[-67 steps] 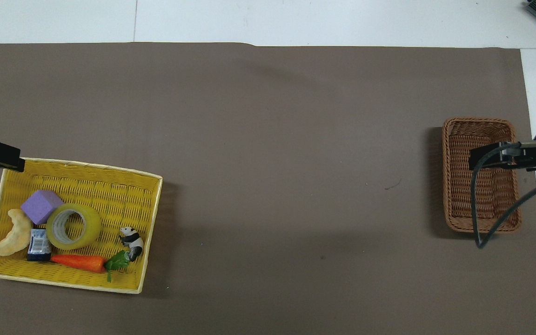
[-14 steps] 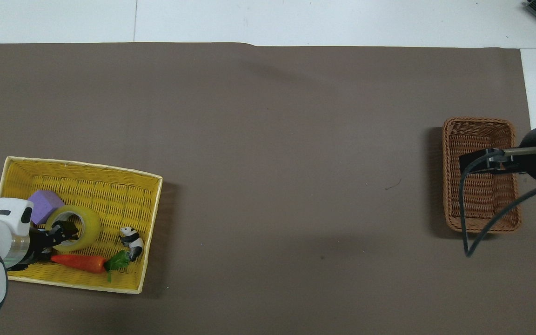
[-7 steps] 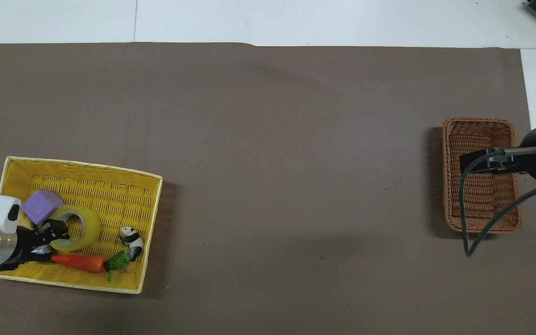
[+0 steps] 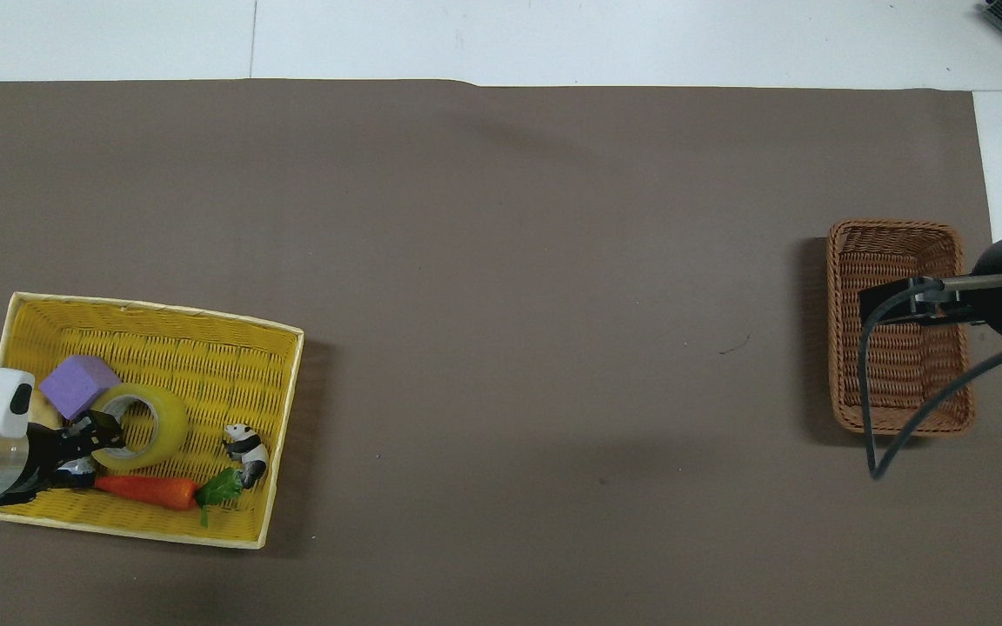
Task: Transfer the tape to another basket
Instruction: 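Close the left gripper on the tape roll's rim and lift it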
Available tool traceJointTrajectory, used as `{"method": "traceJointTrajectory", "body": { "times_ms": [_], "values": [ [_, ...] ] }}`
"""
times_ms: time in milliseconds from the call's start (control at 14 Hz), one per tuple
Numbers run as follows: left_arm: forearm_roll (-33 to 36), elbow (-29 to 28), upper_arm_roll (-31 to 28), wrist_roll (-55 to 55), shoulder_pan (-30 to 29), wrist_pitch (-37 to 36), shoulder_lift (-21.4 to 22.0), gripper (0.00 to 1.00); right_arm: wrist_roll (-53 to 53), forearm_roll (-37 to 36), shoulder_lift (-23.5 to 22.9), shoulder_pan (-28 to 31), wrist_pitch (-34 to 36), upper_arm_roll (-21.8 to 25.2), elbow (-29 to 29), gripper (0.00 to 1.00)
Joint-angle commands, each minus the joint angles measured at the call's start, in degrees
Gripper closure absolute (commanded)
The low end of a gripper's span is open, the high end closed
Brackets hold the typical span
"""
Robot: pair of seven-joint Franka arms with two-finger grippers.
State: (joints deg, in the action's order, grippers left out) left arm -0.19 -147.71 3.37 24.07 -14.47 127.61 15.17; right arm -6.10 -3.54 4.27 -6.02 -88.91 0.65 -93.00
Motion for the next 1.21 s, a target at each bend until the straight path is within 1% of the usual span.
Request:
{"method": "traceJointTrajectory", "body": {
  "times_ms": [0, 71, 143, 214, 357, 429, 500, 571, 643, 786, 857, 1000, 1143],
  "values": [
    [-0.8, -4.1, 0.1, -0.4, 0.1, 6.0, -0.3, 0.34, 1.1, 0.2, 0.7, 0.7, -0.2, -0.1, -0.7, 0.0],
    [-0.8, -4.2, 0.2, -0.3, 0.2, 6.2, -0.9, 0.38, 1.2, 0.2, 0.7, 0.7, -0.2, -0.1, -0.7, 0.0],
    [-0.8, -4.2, 0.2, -0.2, 1.2, 6.8, -1.2, 0.4, 1.2, 0.2, 0.7, 0.7, -0.3, 0.0, -0.7, 0.0],
    [-0.8, -4.3, 0.1, 0.0, 1.7, 7.9, -2.5, 0.44, 1.1, 0.2, 0.7, 0.7, -0.2, 0.0, -0.7, 0.0],
    [-0.8, -4.3, 0.2, 0.3, 1.7, 8.5, -3.0, 0.44, 1.2, 0.2, 0.7, 0.7, -0.1, 0.0, -0.7, 0.0],
    [-0.8, -4.2, 0.2, 0.6, 2.3, 8.5, -3.1, 0.48, 1.2, 0.2, 0.7, 0.7, -0.2, 0.0, -0.7, 0.0],
    [-0.8, -4.2, 0.2, 2.0, 3.7, 8.6, -3.2, 0.61, 1.2, 0.2, 0.7, 0.7, -0.2, 0.0, -0.7, 0.0],
    [-0.8, -4.0, 0.2, 4.5, 4.8, 8.5, -3.2, 0.87, 1.1, 0.2, 0.7, 0.7, -0.2, 0.0, -0.7, 0.0],
    [-0.8, -3.6, 0.2, 5.6, 6.1, 7.8, -3.8, 1.0, 1.1, 0.2, 0.7, 0.7, -0.1, 0.0, -0.7, 0.0],
    [-0.7, -2.1, 0.1, 5.7, 7.0, 6.2, -3.8, 1.0, 1.2, 0.2, 0.7, 0.7, -0.1, 0.0, -0.7, 0.0],
    [-0.7, 0.0, 0.1, 5.7, 7.0, 3.2, -3.6, 1.0, 1.0, 0.4, 0.6, 0.7, 0.2, 0.1, -0.4, 0.0],
    [-0.7, 6.6, 0.1, 5.1, 6.6, -5.8, -3.4, 1.0, 1.0, 0.2, 0.3, 0.5, -0.2, 0.0, -0.1, 0.0],
    [-0.7, 13.7, 0.1, 4.6, 6.1, -12.4, -3.6, 1.0, 1.3, 0.4, 0.6, 0.5, -0.6, -0.1, -0.7, 0.0]
  ]
}}
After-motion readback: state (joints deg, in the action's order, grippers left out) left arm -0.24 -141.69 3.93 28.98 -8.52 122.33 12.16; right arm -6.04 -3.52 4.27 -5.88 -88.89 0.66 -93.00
